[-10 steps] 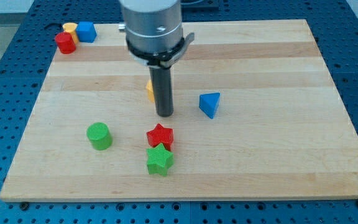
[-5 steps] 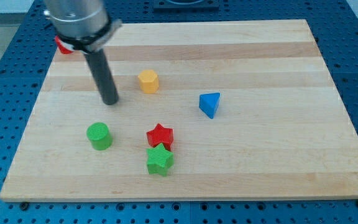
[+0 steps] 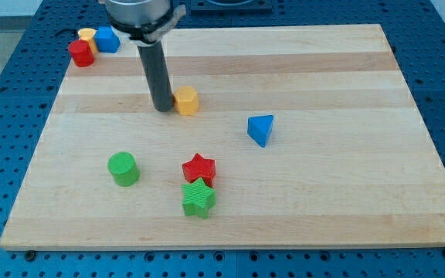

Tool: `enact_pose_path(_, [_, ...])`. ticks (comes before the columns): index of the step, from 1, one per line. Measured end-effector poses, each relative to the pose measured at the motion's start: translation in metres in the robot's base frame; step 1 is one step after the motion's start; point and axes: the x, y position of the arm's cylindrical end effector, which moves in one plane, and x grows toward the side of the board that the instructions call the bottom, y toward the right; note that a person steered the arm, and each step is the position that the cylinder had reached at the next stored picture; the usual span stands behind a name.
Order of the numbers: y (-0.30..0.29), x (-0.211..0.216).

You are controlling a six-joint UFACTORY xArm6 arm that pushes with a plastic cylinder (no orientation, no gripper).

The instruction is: Move the yellow hexagon left and up a bit

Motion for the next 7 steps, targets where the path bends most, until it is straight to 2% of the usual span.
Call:
enact_pose_path(1, [0.036, 0.021])
enact_pose_path(2, [0.080, 0.022])
enact_pose_path(3, [0.085, 0.014])
enact_pose_path(5, [-0.009, -0.026])
enact_pose_path(6, [-0.034, -0.041])
enact_pose_path(7, [-0.020, -0.022])
